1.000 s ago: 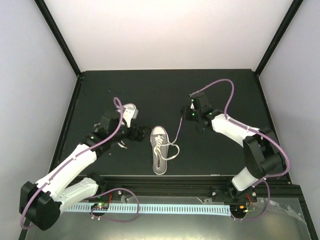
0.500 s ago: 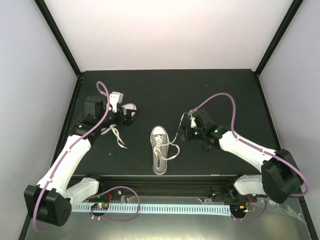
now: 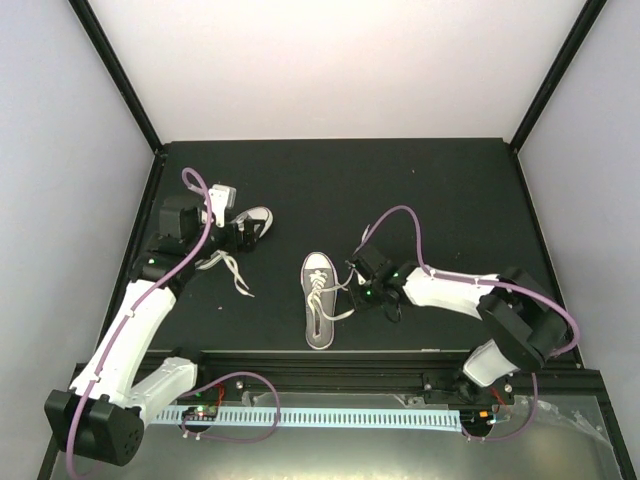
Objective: Tie the shoes
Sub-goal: Cross the shoelace with the shoelace.
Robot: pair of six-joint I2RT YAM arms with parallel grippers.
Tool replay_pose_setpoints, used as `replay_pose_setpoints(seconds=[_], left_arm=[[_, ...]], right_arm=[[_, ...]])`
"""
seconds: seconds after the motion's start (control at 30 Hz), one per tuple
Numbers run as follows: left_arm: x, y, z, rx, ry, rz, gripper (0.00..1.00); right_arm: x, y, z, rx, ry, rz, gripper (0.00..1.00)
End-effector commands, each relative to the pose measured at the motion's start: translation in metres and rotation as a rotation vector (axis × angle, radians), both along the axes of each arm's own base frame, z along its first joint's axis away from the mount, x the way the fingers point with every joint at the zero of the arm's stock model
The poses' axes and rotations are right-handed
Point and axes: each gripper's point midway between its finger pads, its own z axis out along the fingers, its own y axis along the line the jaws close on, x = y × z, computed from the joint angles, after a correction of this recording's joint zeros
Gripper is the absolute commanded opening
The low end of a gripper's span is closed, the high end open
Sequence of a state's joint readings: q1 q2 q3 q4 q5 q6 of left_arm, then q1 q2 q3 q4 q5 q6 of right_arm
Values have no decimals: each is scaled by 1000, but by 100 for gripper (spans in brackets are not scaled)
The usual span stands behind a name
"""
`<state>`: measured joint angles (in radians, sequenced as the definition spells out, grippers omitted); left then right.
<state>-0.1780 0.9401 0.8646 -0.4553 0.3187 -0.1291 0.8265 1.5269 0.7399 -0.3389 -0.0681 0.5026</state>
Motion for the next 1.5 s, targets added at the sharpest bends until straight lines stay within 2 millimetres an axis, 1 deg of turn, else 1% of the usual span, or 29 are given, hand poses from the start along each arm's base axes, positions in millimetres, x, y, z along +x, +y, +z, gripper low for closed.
replay_pose_setpoints(seconds=[0.0,0.13,0.27,0.4,0.43,0.5,0.53,0.57,0.63,0.7,0.8,0.87,0.9,1.0,1.07,1.13,1.23,1.27,1.33,1.47], left_arm=[[2,5,0,26,-15,16,99],[2,3,0,17,-10,4,99],[2,1,-3,12,0,-4,99],[2,1,-3,9,0,-6,99],[2,1,-3,8,0,-6,99],[2,0,-4,9,2,-11,99],[2,-1,-5,11,2,-21,99],[0,-4,-4,9,-2,-40,99],[-2,-7,-4,2,0,-62,99],[-3,-9,-5,-3,3,-69,98],[-9,-17,-8,-24,19,-99,93],[-19,-31,-13,-72,52,-156,90],[-25,-38,-15,-94,66,-188,88],[-49,-68,-16,-136,66,-314,87],[-68,-93,-14,-164,38,-426,87],[-90,-119,-10,-207,19,-543,87],[-110,-142,-7,-297,9,-646,87],[-114,-149,-4,-322,-16,-674,88],[-121,-157,-7,-335,-29,-707,88],[-114,-164,-27,-315,6,-681,89]], right_arm=[[17,5,7,-24,-57,-20,36],[18,2,0,-50,-54,-21,31],[17,3,-8,-63,-42,-12,23],[17,3,-11,-61,-49,-5,20],[18,3,-14,-70,-49,-4,19],[18,1,-17,-85,-46,-6,9],[19,0,-17,-90,-47,-13,4],[19,-1,-16,-89,-48,-20,2],[17,-3,-7,-74,-59,-30,2],[13,-7,6,-48,-75,-33,2],[1,-14,30,-1,-87,-28,2],[-7,-12,54,66,-100,2,2],[-11,-7,67,109,-108,28,2],[-13,5,115,222,-164,77,2],[-7,13,147,280,-216,79,2],[5,22,181,339,-278,61,2],[24,39,216,409,-342,38,2],[30,45,225,427,-357,29,2],[40,54,238,453,-374,17,2],[51,69,249,478,-378,17,2]])
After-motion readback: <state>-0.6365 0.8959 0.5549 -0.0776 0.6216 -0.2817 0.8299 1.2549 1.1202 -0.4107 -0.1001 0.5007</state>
